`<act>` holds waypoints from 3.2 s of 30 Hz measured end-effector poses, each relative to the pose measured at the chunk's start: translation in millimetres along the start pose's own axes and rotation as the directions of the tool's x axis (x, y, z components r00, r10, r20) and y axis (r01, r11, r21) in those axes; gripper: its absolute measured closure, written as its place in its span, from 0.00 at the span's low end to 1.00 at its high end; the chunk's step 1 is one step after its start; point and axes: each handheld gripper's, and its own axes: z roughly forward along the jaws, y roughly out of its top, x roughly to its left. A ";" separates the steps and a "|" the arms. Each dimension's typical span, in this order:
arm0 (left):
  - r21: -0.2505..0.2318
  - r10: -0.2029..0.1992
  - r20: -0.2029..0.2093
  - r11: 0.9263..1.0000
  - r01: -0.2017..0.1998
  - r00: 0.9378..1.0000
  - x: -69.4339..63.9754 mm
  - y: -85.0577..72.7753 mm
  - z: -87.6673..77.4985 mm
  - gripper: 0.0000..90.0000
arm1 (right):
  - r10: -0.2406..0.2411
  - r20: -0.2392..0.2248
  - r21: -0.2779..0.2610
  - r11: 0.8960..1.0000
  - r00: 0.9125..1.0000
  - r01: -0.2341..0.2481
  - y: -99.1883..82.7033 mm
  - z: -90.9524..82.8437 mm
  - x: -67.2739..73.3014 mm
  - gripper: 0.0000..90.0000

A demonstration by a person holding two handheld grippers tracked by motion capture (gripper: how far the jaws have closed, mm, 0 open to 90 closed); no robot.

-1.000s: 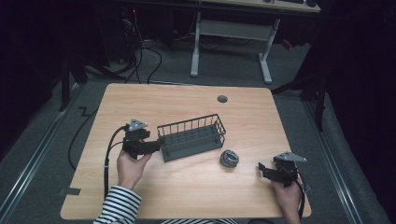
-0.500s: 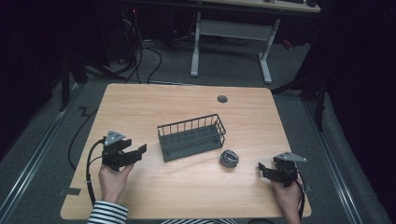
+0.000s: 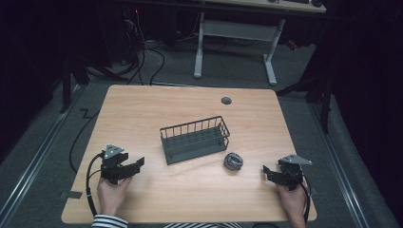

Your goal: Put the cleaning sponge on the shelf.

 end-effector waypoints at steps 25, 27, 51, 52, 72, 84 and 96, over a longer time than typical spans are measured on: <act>0.041 0.036 -0.164 0.999 -0.030 0.986 14.8 -27.7 26.2 0.37 | 0.002 0.001 0.000 1.000 1.000 -0.002 0.1 0.1 0.2 0.31; 0.043 0.037 -0.162 0.999 -0.031 0.986 14.7 -27.7 26.2 0.37 | 0.001 0.003 -0.001 1.000 1.000 -0.001 0.2 0.2 0.7 0.31; 0.054 0.058 -0.184 0.997 -0.049 0.981 11.5 -27.5 28.2 0.34 | -0.093 -0.142 0.031 0.995 0.985 0.099 13.7 -17.0 29.5 0.32; 0.054 0.057 -0.183 0.997 -0.048 0.981 11.6 -27.5 28.2 0.34 | -0.103 -0.154 0.030 0.994 0.983 0.109 14.8 -17.3 32.5 0.31; 0.052 0.051 -0.176 0.998 -0.042 0.983 12.7 -27.5 27.5 0.33 | -0.209 -0.273 0.026 0.974 0.939 0.225 53.4 -3.0 80.2 0.31; 0.046 0.042 -0.172 0.998 -0.034 0.984 13.4 -27.6 27.4 0.33 | -0.236 -0.263 0.051 0.965 0.935 0.257 66.9 17.7 94.6 0.31; 0.045 0.038 -0.166 0.999 -0.031 0.985 13.9 -27.6 27.1 0.33 | -0.249 -0.271 0.077 0.957 0.930 0.279 67.7 26.9 96.7 0.40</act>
